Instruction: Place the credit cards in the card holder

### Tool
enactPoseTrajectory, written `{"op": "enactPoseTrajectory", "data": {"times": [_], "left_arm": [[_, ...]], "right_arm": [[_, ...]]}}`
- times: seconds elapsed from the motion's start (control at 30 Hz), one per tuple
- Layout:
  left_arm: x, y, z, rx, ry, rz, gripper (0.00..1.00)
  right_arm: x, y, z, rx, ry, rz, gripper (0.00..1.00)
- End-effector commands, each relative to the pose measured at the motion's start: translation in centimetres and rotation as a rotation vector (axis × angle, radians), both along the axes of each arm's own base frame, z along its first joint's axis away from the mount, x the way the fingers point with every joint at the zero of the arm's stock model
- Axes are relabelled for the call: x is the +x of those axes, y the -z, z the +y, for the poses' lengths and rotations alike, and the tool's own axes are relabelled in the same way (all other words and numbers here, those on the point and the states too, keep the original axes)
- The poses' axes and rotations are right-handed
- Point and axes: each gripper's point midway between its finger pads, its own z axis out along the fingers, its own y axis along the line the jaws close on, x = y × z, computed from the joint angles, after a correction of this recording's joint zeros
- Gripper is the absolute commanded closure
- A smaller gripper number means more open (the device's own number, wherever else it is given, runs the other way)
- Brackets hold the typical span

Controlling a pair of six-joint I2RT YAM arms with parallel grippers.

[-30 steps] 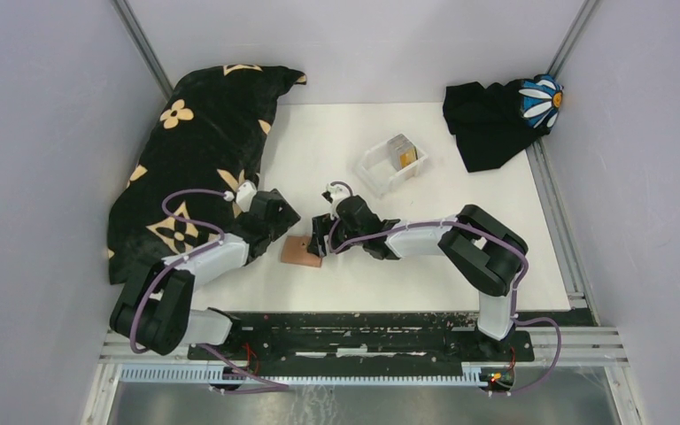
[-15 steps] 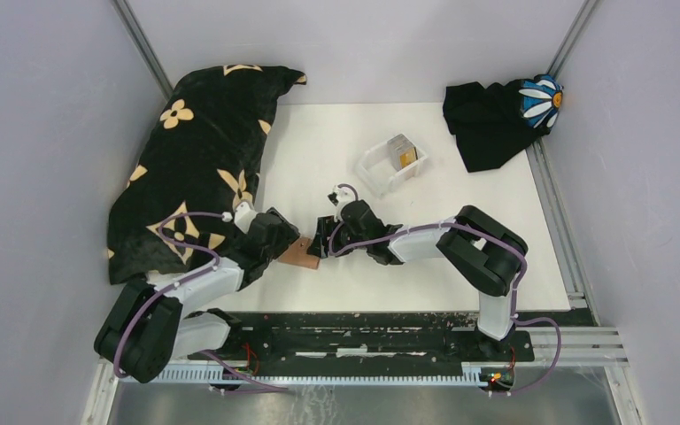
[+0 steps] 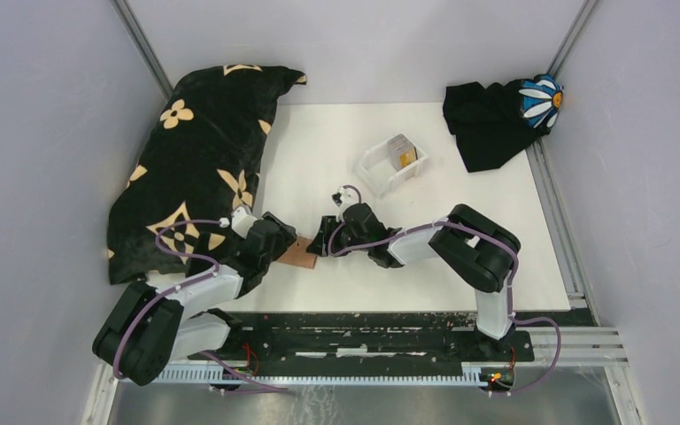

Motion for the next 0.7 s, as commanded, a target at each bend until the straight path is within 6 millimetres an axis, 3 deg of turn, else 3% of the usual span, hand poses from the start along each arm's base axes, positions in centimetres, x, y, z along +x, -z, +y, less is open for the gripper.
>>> {"op": "enactPoseTrajectory", "data": {"times": [0.0, 0.3, 0.4, 0.53, 0.67], "left_arm": [[-0.8, 0.9, -0.2, -0.030, 0.001, 0.010, 0.27], [-1.6, 2.1, -0.8, -0.061, 0.033, 0.022, 0.32], [-1.5, 2.1, -0.9, -0.060, 0.036, 0.021, 0.33], [-1.4, 1.9, -1.1, -0.062, 0.038, 0.013, 0.33], [-1.3, 1.9, -1.6, -0.065, 0.051, 0.017, 0.34]], "right_arm": [[-0.3, -1.1, 1.8, 0.140, -0.008, 0.019, 0.49], [-0.2, -2.3, 3.0, 0.234, -0.017, 0.024, 0.60], [-0.3, -2.8, 3.3, 0.263, -0.027, 0.034, 0.72], [-0.5, -3.8, 3.9, 0.323, -0.037, 0.053, 0.74], [-0.6, -4.4, 4.3, 0.354, -0.048, 0.063, 0.87]]}}
